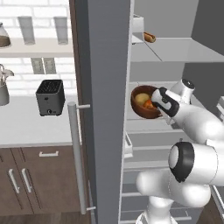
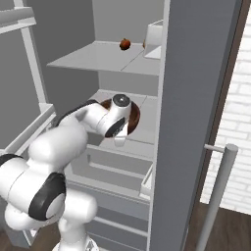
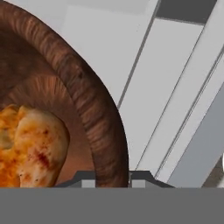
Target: Pick the chicken drumstick and potato from their plates and place them in the bowl. Then put the bowl in the fridge.
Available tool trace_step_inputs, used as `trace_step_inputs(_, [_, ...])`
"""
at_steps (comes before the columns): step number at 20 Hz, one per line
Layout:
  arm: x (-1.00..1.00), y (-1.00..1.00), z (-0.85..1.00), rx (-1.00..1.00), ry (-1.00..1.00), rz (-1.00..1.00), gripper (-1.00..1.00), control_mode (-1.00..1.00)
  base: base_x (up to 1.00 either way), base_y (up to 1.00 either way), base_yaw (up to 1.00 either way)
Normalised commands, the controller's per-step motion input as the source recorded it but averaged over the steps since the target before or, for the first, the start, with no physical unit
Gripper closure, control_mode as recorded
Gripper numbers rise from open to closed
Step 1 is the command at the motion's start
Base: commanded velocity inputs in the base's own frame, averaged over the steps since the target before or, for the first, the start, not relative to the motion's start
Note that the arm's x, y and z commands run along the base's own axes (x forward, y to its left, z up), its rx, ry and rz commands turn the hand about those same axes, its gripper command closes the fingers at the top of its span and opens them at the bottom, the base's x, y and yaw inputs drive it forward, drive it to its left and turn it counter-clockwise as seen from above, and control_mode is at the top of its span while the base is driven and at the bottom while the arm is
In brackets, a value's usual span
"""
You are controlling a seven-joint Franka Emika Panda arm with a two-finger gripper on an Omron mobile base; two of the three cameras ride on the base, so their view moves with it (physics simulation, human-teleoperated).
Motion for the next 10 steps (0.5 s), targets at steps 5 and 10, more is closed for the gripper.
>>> trace_step_inputs(5, [0.44, 0.00, -0.25, 0.00, 0.00, 0.00, 1.00, -1.00, 0.00, 0.00, 0.00])
trace_step_inputs(10, [0.49, 0.00, -0.10, 0.00, 0.00, 0.00, 1.00, -1.00, 0.00, 0.00, 0.00])
